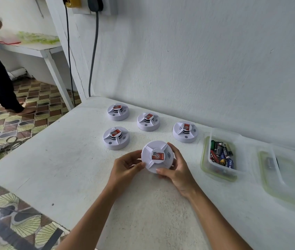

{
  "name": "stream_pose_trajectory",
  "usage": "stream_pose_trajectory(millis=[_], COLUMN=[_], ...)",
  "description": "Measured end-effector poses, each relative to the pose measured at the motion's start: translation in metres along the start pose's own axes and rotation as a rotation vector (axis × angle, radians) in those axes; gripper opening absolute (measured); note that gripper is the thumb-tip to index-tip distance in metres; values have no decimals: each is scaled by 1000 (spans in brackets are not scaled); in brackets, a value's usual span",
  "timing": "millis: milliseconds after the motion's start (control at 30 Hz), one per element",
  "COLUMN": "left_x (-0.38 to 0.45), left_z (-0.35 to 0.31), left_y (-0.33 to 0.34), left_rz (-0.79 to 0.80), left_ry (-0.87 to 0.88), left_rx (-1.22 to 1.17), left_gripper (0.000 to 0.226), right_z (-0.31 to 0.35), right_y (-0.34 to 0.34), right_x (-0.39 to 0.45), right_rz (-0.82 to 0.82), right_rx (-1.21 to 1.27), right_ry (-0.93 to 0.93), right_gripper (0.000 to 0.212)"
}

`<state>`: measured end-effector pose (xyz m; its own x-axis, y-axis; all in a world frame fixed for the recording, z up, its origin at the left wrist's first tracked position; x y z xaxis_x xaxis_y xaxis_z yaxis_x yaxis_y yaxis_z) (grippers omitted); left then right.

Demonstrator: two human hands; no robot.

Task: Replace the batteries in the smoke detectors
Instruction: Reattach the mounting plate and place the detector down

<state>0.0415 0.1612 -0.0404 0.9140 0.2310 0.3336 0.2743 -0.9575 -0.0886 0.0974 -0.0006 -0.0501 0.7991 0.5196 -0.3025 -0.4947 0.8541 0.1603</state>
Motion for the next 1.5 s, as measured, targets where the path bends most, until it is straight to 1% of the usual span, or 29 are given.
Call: stream_pose_trajectory(millis=[133, 267, 433, 900, 1133, 1200, 1300, 1400, 1500], left_x=[0, -1, 0, 0, 0, 0, -1, -1, -1], left_z=[-4, -4, -4, -6, -3, -4, -5, -4, -2], left_y=[1, 0, 1, 1, 0, 0, 0, -1, -1], left_rz=[10, 4, 9, 10, 2, -2, -12, -19, -22], left_ry=[22, 29, 31, 38, 27, 26, 26, 21, 19], left_rx=[8, 15, 33, 33, 35, 31, 12, -2, -7], left_gripper=[40, 38, 36, 36, 36, 36, 37, 38, 37], right_z=[3, 3, 6, 8, 3, 4, 4, -3, -3], right_y=[-3, -4, -3, -1, -3, -1, 2, 0, -2], right_x=[-2, -4, -5, -7, -4, -3, -1, 3, 3], right_rz=[-62, -75, -73, -57, -54, -35, 10, 43, 30], right_rx=[-27, -38, -38, -43, -22, -18, 72, 212, 204], right_ry=[-20, -32, -32, -37, -21, -28, -8, 45, 37], right_gripper=[77, 80, 76, 74, 76, 71, 54, 62, 63])
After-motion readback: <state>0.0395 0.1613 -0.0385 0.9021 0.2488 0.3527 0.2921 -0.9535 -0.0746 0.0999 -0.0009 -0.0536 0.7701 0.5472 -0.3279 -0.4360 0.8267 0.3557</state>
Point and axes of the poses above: each hand's wrist, its own x-axis towards the middle knuckle, its own y-axis out of the palm, z = x × y, the point moved 10 cm from there along x, towards the middle knuckle, and after that the axes turned 14 degrees about y, right-handed, at the moved point
